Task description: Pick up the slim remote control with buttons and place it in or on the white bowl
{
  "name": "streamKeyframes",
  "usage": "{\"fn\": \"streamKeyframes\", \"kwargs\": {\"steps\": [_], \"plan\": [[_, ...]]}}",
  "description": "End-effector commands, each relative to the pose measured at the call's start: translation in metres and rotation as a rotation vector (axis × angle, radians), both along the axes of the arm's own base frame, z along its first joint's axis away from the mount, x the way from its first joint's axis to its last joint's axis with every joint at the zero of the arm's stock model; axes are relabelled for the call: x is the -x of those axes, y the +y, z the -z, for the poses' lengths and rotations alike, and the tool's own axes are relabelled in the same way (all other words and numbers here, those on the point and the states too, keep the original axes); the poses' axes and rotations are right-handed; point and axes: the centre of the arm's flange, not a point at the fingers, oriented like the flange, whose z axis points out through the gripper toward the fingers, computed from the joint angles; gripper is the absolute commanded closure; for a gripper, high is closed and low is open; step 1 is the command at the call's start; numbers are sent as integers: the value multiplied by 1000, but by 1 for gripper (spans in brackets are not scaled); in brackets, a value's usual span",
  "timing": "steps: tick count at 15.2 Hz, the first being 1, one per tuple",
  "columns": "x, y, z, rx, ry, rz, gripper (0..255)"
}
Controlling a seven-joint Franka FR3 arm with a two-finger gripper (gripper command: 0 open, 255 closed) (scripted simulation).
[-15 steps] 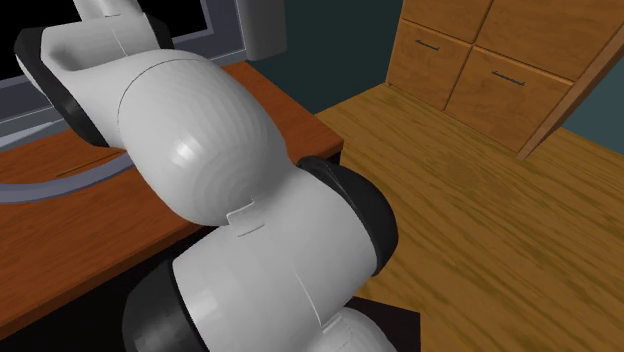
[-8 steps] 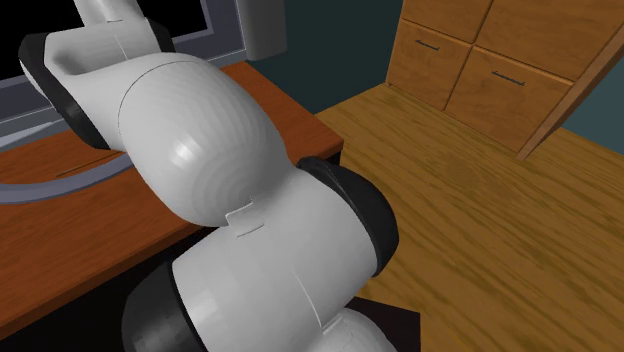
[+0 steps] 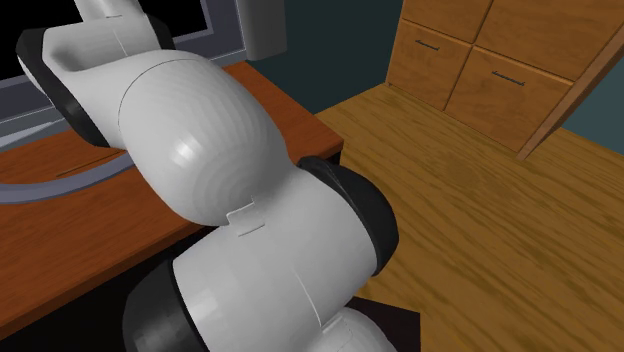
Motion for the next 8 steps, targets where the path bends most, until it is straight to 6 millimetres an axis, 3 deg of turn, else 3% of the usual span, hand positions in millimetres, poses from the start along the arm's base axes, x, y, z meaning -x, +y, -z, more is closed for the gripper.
{"fn": "streamKeyframes", "kwargs": {"steps": [1, 3, 8], "plan": [[1, 1, -20, 0, 0, 0, 0], [1, 0, -44, 0, 0, 0, 0], [1, 0, -44, 0, 0, 0, 0]]}}
